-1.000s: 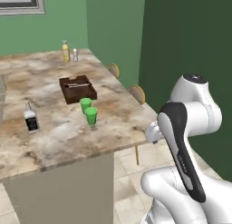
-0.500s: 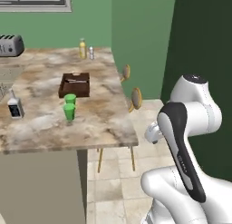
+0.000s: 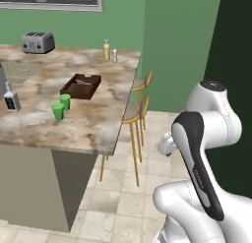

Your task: Place the drinks on the dining counter in a tight cluster.

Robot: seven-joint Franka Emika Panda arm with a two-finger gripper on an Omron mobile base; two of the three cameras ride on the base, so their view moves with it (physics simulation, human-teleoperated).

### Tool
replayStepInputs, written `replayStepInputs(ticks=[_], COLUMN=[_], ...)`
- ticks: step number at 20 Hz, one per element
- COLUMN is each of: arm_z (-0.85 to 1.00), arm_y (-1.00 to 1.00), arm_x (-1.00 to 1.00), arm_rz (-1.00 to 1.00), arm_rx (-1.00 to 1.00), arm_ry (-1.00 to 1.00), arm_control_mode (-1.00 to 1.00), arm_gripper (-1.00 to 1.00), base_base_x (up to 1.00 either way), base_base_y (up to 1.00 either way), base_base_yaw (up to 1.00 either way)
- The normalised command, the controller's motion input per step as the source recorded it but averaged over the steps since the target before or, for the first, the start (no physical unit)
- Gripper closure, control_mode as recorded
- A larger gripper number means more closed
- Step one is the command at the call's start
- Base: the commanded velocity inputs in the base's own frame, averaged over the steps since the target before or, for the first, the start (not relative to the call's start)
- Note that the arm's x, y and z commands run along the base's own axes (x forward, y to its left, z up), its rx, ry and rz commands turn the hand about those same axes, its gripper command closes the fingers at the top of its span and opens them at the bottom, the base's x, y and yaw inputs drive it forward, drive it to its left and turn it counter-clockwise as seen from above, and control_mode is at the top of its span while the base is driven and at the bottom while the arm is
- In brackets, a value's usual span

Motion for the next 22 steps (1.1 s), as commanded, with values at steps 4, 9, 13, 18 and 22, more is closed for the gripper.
replayStepInputs(ticks=[4,9,13,18,22], arm_z=[0.0,0.0,0.0,0.0,0.0], arm_y=[0.0,0.0,0.0,0.0,0.0], arm_x=[0.0,0.0,0.0,0.0,0.0], arm_rz=[0.0,0.0,0.0,0.0,0.0], arm_rx=[0.0,0.0,0.0,0.0,0.0], arm_ry=[0.0,0.0,0.0,0.0,0.0], arm_control_mode=[1.0,1.0,1.0,1.0,1.0], arm_gripper=[-1.0,-1.0,-1.0,-1.0,-1.0], base_base_x=[0.51,0.64,0.62,0.53,0.45], base_base_y=[-0.96,-0.96,-1.0,-1.0,-1.0], base_base_yaw=[0.59,0.59,0.44,0.3,0.18])
